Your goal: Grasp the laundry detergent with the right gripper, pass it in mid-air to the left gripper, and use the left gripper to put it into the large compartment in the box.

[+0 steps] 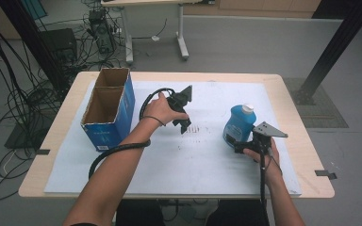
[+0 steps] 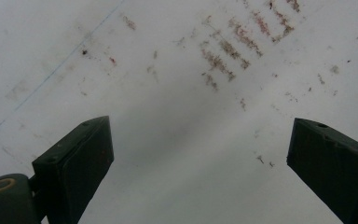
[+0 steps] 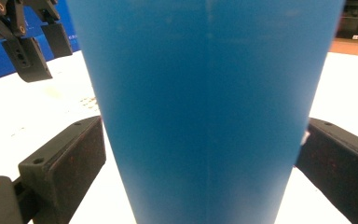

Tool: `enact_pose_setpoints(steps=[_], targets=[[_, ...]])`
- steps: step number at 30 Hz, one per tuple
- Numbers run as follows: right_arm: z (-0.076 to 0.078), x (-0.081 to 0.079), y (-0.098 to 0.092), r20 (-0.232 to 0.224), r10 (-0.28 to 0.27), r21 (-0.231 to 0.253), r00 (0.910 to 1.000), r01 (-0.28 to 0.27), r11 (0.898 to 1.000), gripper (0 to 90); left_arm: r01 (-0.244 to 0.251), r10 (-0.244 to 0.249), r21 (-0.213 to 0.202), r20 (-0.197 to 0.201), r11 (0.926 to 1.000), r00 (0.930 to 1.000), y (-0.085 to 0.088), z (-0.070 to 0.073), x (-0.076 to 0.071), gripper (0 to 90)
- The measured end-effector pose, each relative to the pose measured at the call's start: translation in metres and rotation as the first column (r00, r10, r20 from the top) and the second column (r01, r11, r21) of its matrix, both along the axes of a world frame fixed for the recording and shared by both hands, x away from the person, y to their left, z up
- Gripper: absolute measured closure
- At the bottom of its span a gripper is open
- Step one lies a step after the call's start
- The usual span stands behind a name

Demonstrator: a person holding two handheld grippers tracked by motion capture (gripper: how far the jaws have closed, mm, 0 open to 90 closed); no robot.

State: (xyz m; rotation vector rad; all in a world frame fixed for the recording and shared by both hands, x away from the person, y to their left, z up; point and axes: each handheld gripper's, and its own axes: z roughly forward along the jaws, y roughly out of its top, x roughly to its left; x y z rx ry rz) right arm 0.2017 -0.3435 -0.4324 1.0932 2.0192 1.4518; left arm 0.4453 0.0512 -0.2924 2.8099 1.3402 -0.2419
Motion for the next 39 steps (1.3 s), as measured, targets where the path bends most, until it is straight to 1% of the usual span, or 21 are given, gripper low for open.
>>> enact_pose_setpoints(steps=[2,12,22,39], targets=[[0.0001,0.0,0.0,0.001,-0.001,-0.001,1.0,0.001,1.0,2.8,-0.001,0.001,-0.004,0.001,1.0,1.0,0.0003,-0.0001,-0.0001,7.4],[0.0007,-0.0007,-0.0006,0.0,-0.002,0.0,1.0,0.002,1.0,2.7,0.001,-0.001,0.0,0.0,1.0,1.0,-0.0003,0.0003,0.0001,7.4],[0.0005,-0.0011,-0.0001,0.005,-0.002,0.001,1.0,0.002,1.0,2.7,-0.007,0.008,-0.003,0.006,1.0,1.0,0.0001,0.0019,-0.0011,7.4],[0.0002,-0.0014,0.0007,0.005,-0.001,0.003,1.0,0.001,1.0,2.7,-0.002,0.002,-0.003,0.005,1.0,1.0,-0.0012,0.0034,-0.0017,7.4]])
